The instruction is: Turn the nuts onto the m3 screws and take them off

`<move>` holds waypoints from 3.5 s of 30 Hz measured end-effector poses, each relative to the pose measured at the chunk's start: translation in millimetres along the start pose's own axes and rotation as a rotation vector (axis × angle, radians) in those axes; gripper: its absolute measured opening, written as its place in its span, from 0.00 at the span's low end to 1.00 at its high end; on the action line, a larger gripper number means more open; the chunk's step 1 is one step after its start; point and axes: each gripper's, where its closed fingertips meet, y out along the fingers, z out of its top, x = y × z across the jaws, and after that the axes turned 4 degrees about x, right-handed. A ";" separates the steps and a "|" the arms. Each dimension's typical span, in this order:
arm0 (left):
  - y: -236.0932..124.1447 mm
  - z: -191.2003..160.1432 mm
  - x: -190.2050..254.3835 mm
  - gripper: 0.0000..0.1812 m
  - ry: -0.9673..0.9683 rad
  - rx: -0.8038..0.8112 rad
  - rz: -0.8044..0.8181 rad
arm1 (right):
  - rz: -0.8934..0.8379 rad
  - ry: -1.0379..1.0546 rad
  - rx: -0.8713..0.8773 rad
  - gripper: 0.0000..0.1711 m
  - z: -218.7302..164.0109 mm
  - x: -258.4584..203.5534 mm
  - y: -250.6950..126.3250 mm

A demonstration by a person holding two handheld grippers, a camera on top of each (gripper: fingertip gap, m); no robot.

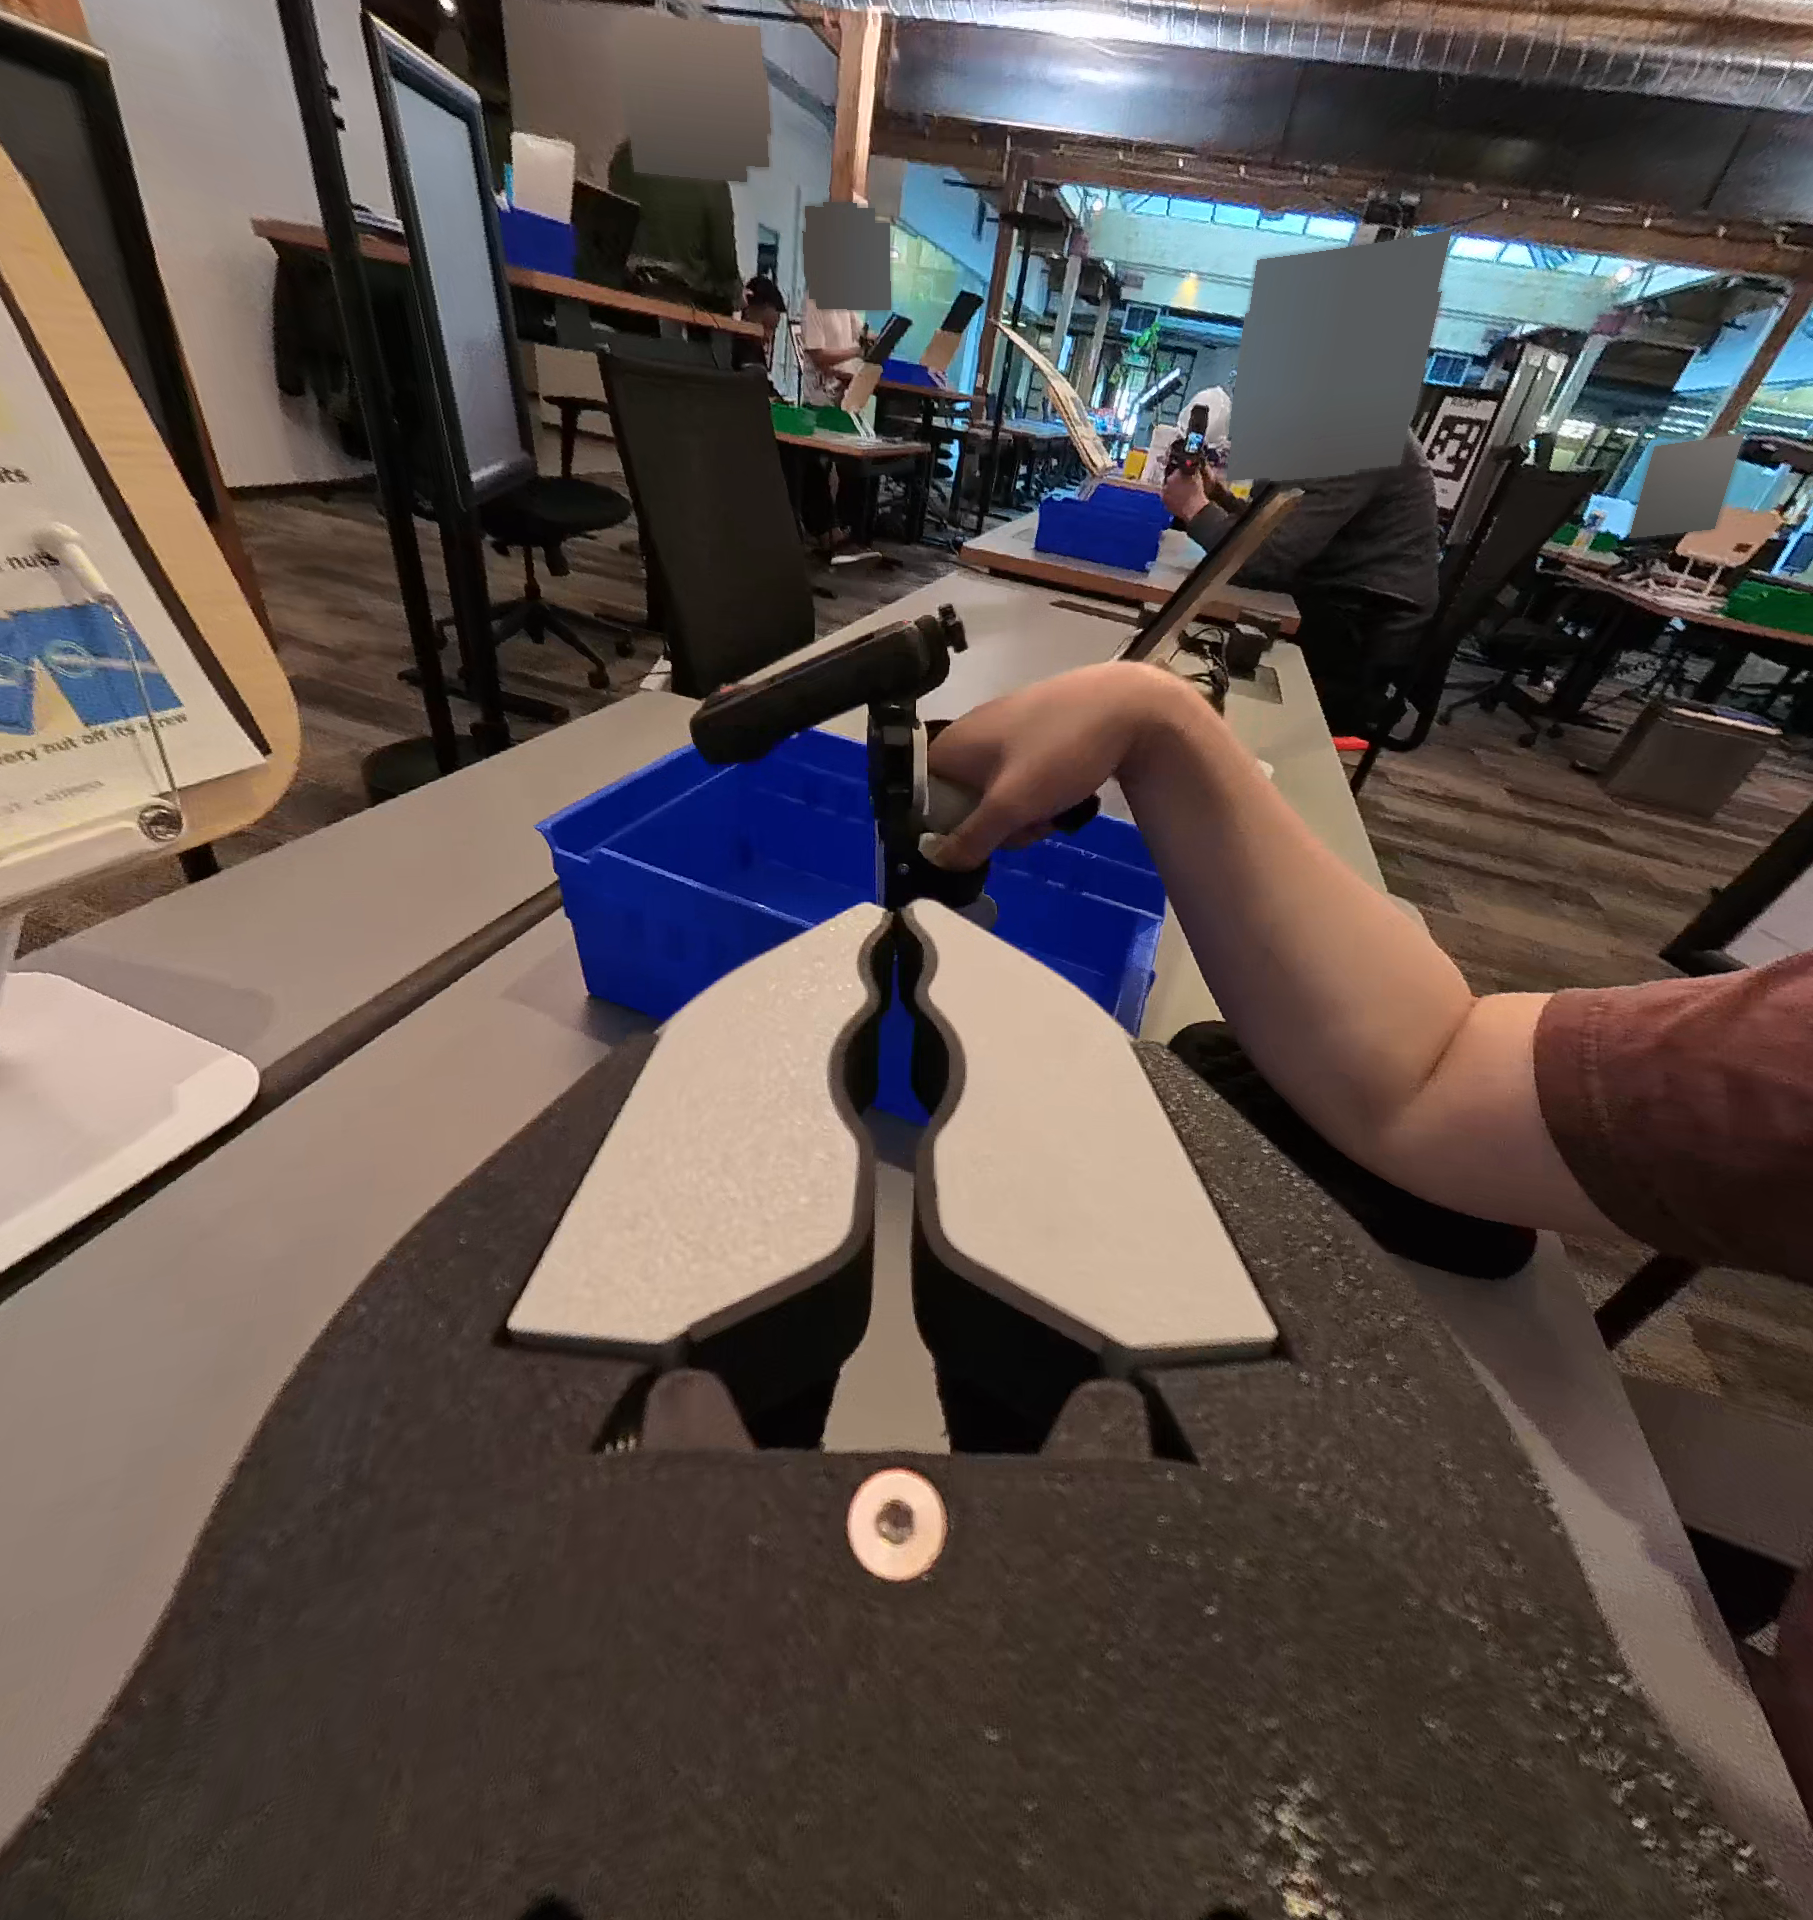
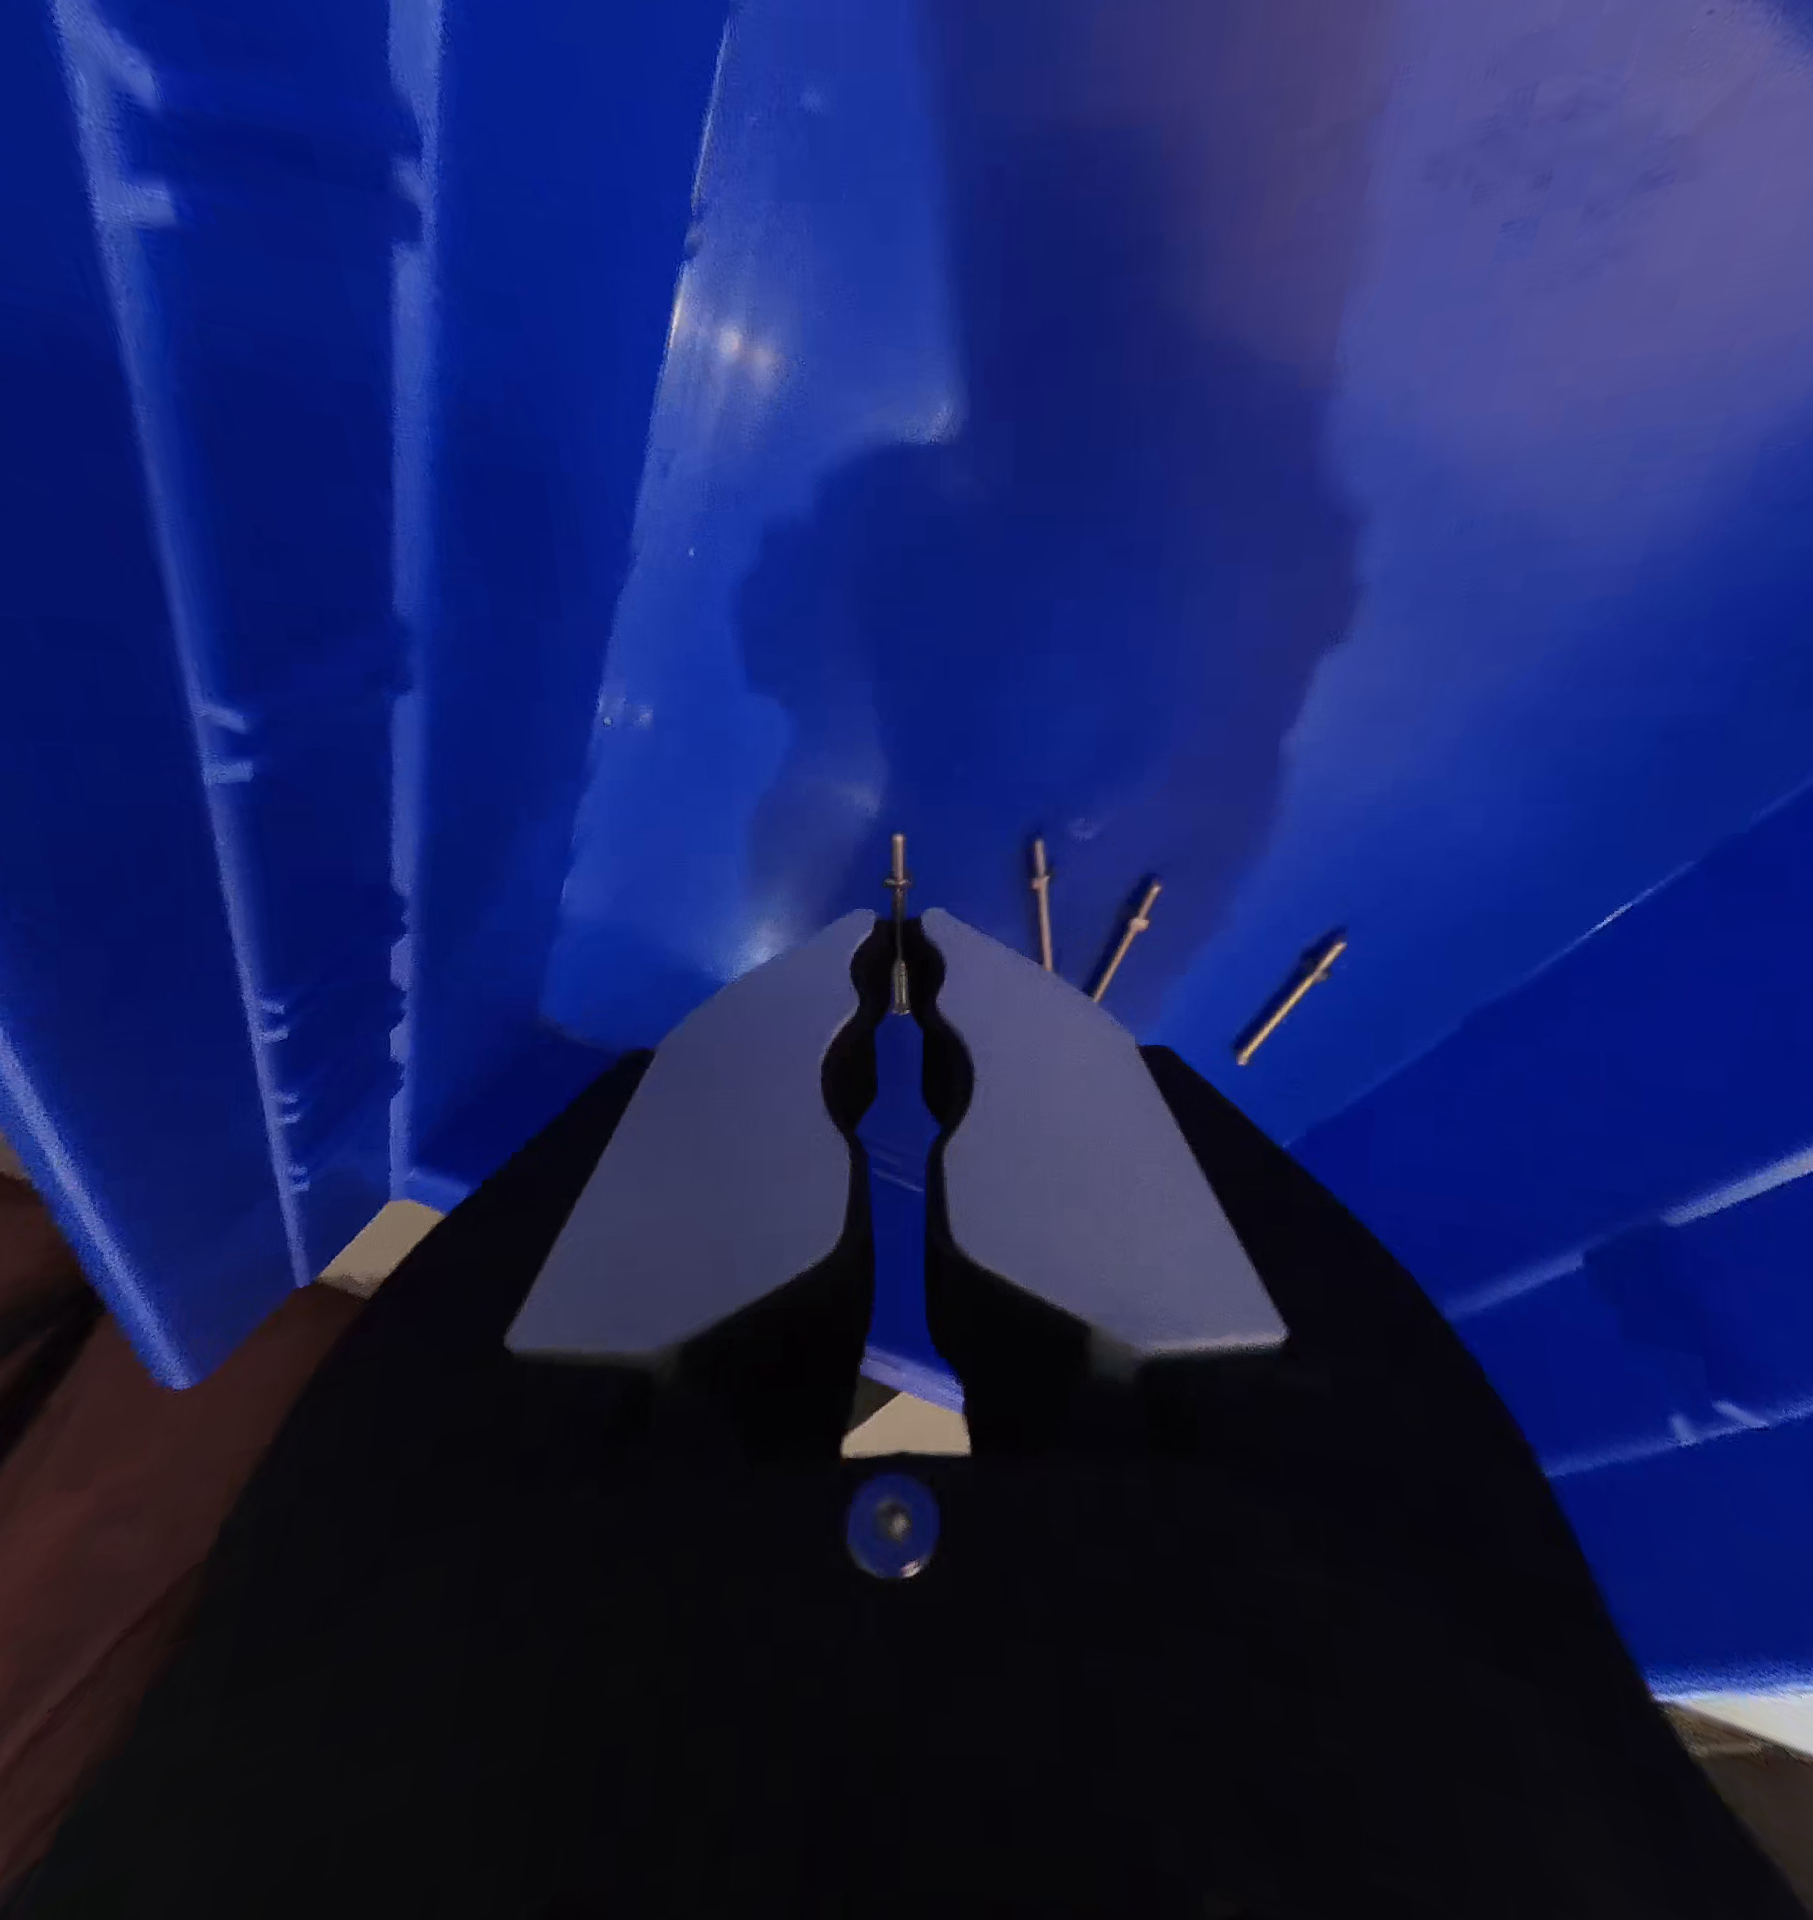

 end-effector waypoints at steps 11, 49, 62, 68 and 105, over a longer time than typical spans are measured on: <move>-2.7 4.9 1.3 0.00 -0.003 0.005 -0.007 | -0.025 -0.059 -0.061 0.02 0.9 1.6 11.9; -70.7 69.1 -31.7 0.12 0.099 0.005 0.172 | -0.399 -0.188 1.082 0.05 58.6 24.1 -212.2; -183.7 99.2 -99.4 0.21 0.196 -0.103 0.608 | -0.415 -0.063 1.141 0.24 51.3 79.3 -207.9; -274.0 68.6 -143.6 0.22 0.164 -0.410 0.983 | -0.365 0.092 0.851 0.24 29.7 109.0 -156.4; -388.2 -121.6 -167.3 0.14 -0.797 -1.013 1.040 | -0.123 0.214 0.461 0.04 4.3 127.7 -65.4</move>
